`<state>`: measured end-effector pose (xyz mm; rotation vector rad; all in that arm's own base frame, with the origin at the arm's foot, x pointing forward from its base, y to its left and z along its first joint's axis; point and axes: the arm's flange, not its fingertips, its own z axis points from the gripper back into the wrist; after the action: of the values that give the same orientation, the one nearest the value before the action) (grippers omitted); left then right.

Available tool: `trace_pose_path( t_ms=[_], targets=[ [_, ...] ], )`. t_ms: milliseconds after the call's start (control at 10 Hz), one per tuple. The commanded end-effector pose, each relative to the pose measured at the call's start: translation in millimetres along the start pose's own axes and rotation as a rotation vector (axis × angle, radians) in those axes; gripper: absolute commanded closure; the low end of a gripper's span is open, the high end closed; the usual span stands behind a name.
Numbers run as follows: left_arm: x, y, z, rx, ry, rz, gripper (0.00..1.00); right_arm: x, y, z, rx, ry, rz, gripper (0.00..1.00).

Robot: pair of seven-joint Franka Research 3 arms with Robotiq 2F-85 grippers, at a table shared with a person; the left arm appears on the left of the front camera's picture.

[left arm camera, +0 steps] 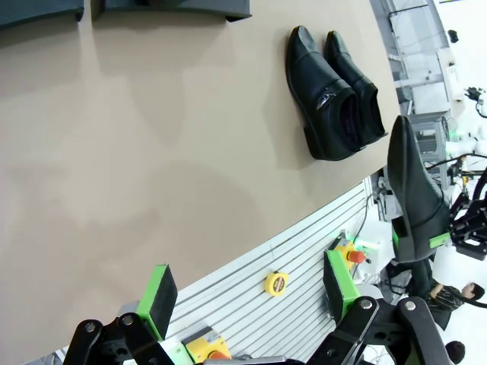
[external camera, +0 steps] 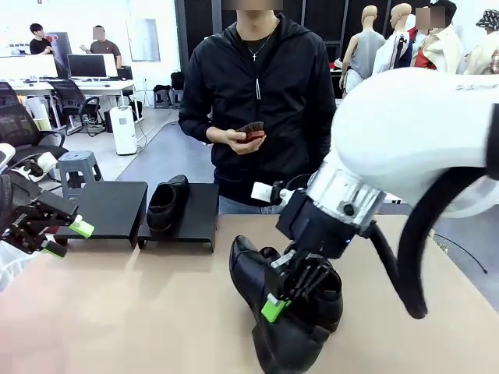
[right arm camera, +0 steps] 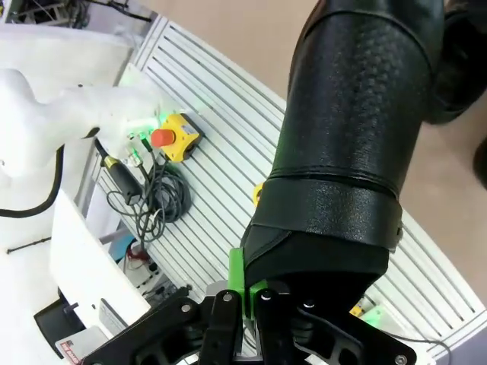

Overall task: Organize the shoes by placing them on the stand.
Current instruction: Pick up one Shoe and place it in the middle of the table.

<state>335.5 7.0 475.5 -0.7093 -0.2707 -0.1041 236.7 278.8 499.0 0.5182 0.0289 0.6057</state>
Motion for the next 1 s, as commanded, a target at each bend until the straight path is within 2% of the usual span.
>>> trace_pose_path(
  t_ms=[0, 200, 400, 600, 900],
  targets=[
    [-1.3, 3.2, 2.1, -0.007, 0.003, -0.022, 0.00, 6.6, 1.0, -9.8, 0.004, 0.015, -0.003, 1.00],
    [-1.3, 3.2, 2.1, -0.007, 0.003, -0.022, 0.00, 27.5, 67.6, -34.2, -0.191, -0.005, -0.029, 1.00],
    [-1.3, 3.2, 2.1, -0.007, 0.003, -0.022, 0.00, 68.5, 118.9, -73.1, -0.297, 0.041, -0.072, 1.00],
    [-1.3, 3.2, 2.1, -0.007, 0.003, -0.022, 0.00, 107.1, 129.5, -107.9, -0.285, 0.109, -0.160, 1.00],
    [-1.3, 3.2, 2.1, -0.007, 0.003, -0.022, 0.00, 146.0, 114.5, -155.8, -0.357, 0.084, -0.338, 1.00]
  ],
)
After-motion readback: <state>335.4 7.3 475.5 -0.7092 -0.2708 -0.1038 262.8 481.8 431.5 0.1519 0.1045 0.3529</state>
